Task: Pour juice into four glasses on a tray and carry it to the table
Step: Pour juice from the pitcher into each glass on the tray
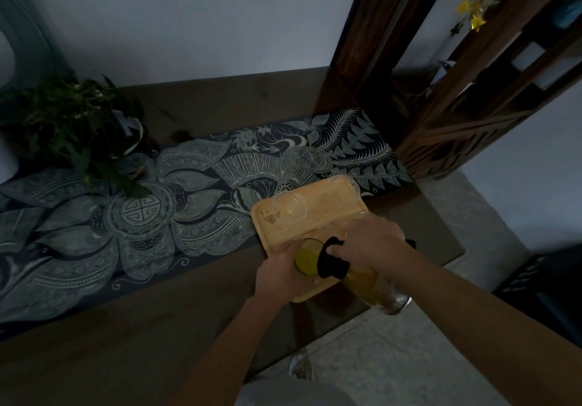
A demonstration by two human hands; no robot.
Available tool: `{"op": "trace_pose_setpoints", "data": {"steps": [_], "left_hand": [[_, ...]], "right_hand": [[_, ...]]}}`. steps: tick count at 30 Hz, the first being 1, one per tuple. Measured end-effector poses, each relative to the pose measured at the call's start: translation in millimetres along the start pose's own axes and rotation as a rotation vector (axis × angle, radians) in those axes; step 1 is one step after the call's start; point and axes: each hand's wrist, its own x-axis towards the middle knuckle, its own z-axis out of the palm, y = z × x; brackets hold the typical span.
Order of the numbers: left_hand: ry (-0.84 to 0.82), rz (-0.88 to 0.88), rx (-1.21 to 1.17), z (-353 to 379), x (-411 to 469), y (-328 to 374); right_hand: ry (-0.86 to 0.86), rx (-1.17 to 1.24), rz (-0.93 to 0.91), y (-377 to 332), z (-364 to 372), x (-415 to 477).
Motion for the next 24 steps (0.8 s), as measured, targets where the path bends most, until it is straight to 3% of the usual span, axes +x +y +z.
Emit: {"op": "trace_pose_setpoints", "data": {"steps": [24], "left_hand": [[-0.004, -0.010, 0.021, -2.0, 1.3, -0.9]], "right_hand": [[0.014, 0.037, 0.020, -1.7, 0.4, -1.3]]}}
